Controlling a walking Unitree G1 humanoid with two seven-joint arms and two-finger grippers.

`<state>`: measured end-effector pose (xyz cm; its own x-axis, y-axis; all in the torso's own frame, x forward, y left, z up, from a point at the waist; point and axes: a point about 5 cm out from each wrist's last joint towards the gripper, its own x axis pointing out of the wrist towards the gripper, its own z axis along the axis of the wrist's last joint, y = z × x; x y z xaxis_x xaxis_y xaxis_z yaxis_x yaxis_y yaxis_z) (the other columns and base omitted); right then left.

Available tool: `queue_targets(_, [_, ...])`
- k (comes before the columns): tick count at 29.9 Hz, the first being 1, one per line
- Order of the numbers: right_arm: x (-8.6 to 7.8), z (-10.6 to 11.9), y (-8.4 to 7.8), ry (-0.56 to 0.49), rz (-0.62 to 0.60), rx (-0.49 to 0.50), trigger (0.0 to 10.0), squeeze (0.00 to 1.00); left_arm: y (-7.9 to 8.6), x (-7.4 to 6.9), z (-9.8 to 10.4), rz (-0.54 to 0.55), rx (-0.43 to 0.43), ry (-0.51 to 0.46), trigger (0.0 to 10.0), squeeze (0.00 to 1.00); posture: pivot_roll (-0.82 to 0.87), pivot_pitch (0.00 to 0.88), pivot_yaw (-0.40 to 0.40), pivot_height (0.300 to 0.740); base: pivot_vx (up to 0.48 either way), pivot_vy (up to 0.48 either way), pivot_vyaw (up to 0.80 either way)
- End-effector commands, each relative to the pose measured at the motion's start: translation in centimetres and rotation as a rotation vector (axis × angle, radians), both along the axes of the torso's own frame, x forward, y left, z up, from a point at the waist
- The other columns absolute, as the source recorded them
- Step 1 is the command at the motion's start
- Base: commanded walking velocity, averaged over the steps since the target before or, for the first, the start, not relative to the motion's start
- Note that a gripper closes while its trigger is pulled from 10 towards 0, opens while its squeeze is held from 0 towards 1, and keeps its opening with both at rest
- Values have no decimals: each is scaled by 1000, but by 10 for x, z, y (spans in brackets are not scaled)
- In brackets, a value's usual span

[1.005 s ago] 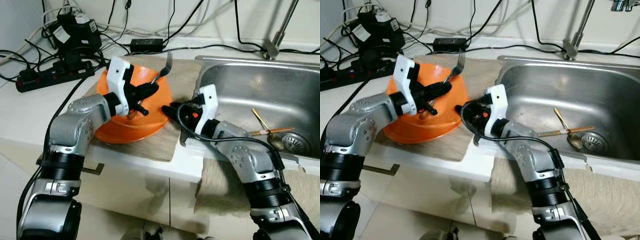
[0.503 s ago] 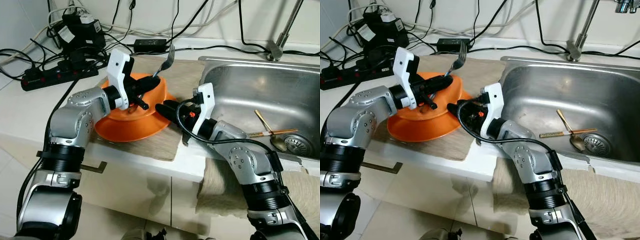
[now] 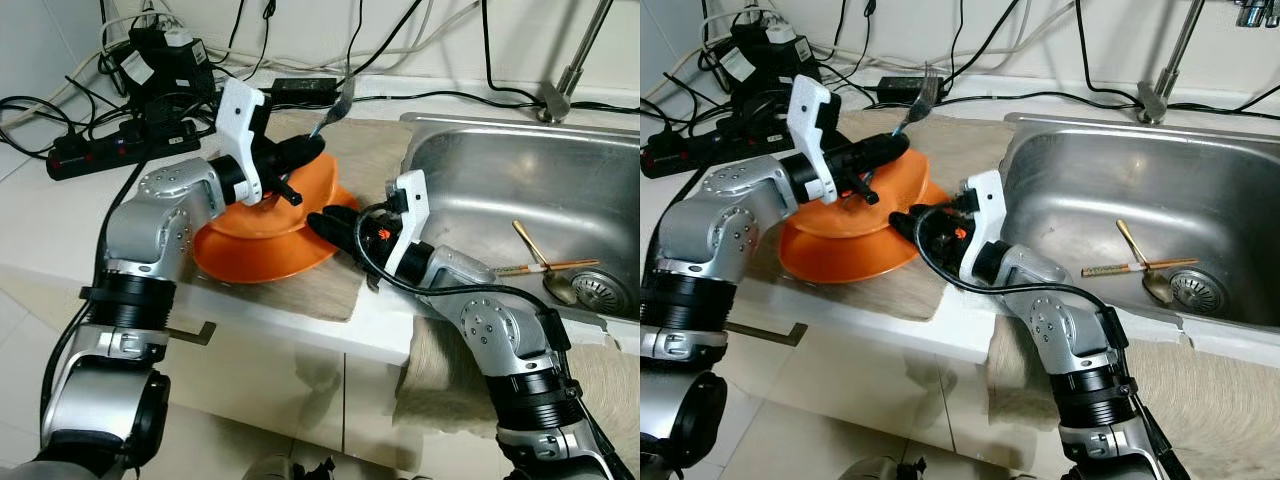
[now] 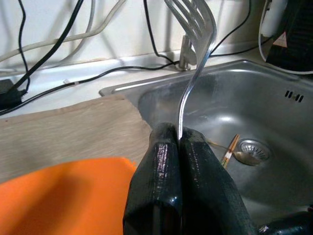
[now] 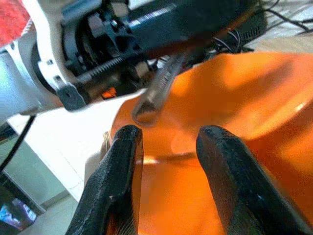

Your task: Kitchen organization

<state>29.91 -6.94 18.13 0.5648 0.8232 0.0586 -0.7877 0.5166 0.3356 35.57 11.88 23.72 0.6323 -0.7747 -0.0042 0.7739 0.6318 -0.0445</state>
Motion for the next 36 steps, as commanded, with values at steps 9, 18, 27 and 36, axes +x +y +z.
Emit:
queue_targets(9, [4,17,9,-69,-20,9,10000,0,-15,-2,16,-29,-37,-47,0,0,46,0,97,740,0,0,0])
queue_targets(18, [12,15,10,-89,-76,-6,10000,0,-22,-11,32,-70,-104,-55,0,0,51,3,96,740,0,0,0])
queue_targets(27, [15,13,11,-102,-103,-15,10000,0,-27,-22,53,-112,-186,-54,0,0,57,5,98,740,0,0,0])
queue_targets(36, [15,17,13,-109,-98,10,10000,0,-30,-24,49,-118,-169,-45,0,0,58,0,97,740,0,0,0])
